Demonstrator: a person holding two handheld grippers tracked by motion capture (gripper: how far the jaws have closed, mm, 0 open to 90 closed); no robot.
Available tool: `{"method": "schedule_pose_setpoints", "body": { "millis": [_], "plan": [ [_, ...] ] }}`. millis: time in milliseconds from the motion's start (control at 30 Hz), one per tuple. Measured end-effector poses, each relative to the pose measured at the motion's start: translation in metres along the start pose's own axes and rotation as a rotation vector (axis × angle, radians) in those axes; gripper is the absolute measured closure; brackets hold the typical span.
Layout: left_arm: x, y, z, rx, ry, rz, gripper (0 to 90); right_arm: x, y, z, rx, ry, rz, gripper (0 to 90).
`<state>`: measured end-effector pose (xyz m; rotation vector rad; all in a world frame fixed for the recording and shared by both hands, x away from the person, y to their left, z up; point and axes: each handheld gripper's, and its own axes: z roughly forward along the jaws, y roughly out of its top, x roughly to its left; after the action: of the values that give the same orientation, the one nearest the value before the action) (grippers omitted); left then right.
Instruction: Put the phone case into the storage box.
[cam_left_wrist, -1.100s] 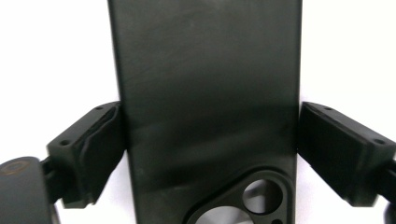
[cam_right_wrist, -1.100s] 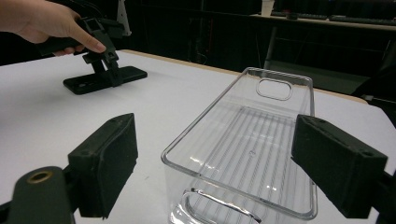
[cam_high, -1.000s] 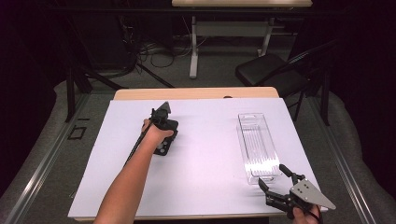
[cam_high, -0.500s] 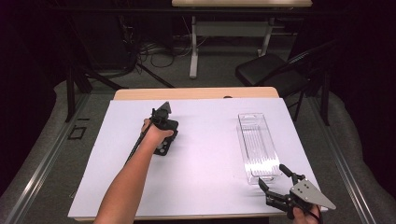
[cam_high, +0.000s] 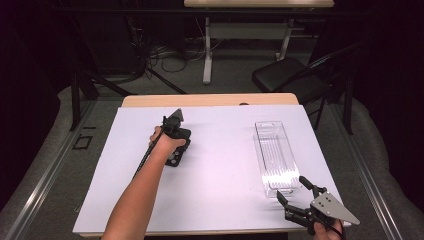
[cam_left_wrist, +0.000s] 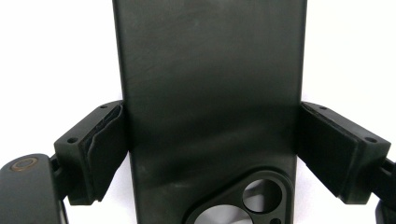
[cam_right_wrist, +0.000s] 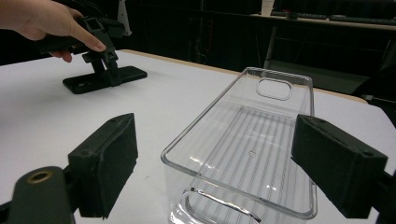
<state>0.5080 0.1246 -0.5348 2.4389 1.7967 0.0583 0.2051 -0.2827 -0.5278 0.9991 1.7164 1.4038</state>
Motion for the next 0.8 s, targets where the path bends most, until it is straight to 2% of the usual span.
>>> {"method": "schedule_pose_setpoints", "body": {
  "millis": [400,800],
  "plan": [
    [0.0007,0.0018,-0.0003,0.013,-0.006,0.001,13.3,-0.0004,0.0,-0.0003,0.002,-0.001,0.002,13.9],
    [0.0032,0.0005,-0.0026,0.016,-0.019,0.034,13.8,-0.0007,0.0,-0.0007,0.003,-0.001,-0.002,13.9]
  ]
}}
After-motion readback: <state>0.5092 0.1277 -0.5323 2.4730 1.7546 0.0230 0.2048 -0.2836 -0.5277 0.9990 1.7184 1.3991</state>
